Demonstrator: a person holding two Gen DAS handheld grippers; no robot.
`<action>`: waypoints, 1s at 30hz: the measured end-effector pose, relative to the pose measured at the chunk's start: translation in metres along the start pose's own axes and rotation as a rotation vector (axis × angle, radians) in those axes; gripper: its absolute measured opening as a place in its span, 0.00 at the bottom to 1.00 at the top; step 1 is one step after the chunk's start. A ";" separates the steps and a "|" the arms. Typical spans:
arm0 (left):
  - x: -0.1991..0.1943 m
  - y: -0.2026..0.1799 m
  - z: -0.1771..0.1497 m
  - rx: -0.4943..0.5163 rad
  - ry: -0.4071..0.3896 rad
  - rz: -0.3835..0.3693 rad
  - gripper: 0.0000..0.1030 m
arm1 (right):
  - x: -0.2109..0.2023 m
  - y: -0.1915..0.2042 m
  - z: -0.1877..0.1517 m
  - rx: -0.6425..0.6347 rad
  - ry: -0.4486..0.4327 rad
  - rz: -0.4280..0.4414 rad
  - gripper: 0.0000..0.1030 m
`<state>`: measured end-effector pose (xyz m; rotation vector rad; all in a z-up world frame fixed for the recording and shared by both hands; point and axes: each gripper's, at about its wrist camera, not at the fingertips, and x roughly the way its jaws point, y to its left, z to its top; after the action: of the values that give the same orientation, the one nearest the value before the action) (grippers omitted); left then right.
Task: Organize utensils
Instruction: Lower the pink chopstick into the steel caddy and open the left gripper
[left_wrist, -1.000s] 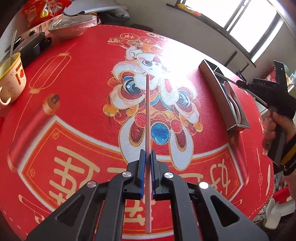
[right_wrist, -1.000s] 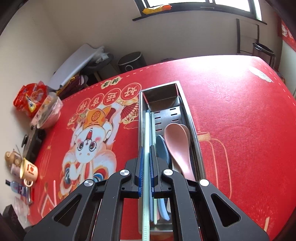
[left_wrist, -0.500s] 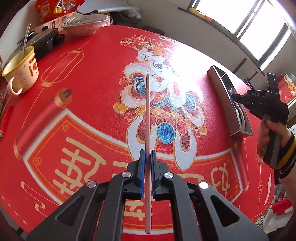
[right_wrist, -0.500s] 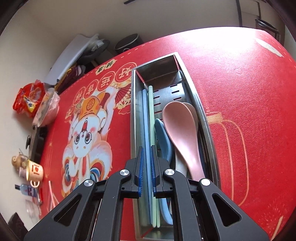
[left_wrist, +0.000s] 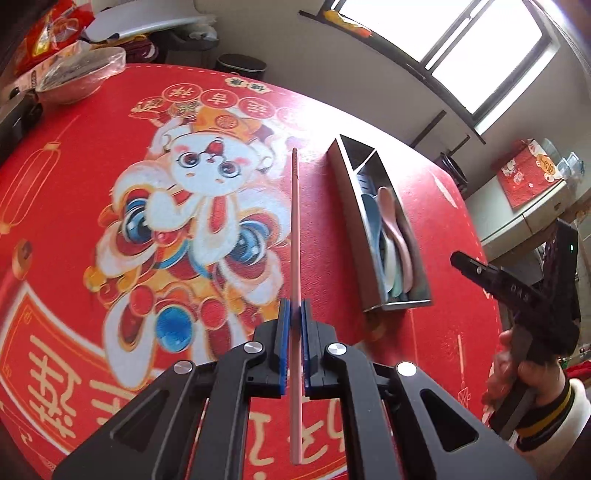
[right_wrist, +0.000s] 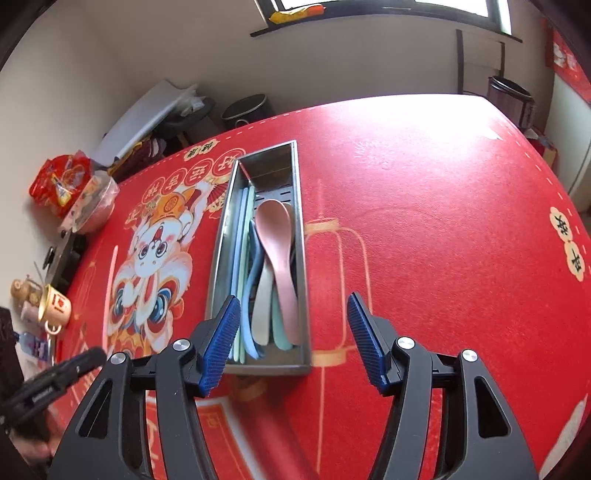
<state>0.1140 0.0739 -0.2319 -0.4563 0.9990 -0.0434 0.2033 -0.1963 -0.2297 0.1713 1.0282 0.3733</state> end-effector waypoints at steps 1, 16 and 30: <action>0.004 -0.009 0.005 0.006 -0.002 -0.010 0.05 | -0.005 -0.006 -0.002 0.008 -0.002 0.014 0.66; 0.072 -0.090 0.078 0.027 -0.043 -0.078 0.05 | -0.051 -0.078 -0.017 0.093 -0.029 0.005 0.84; 0.124 -0.104 0.077 0.079 -0.034 0.026 0.05 | -0.054 -0.115 -0.025 0.170 -0.005 -0.028 0.85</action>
<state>0.2623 -0.0233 -0.2555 -0.3700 0.9661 -0.0511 0.1827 -0.3244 -0.2349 0.3098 1.0559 0.2604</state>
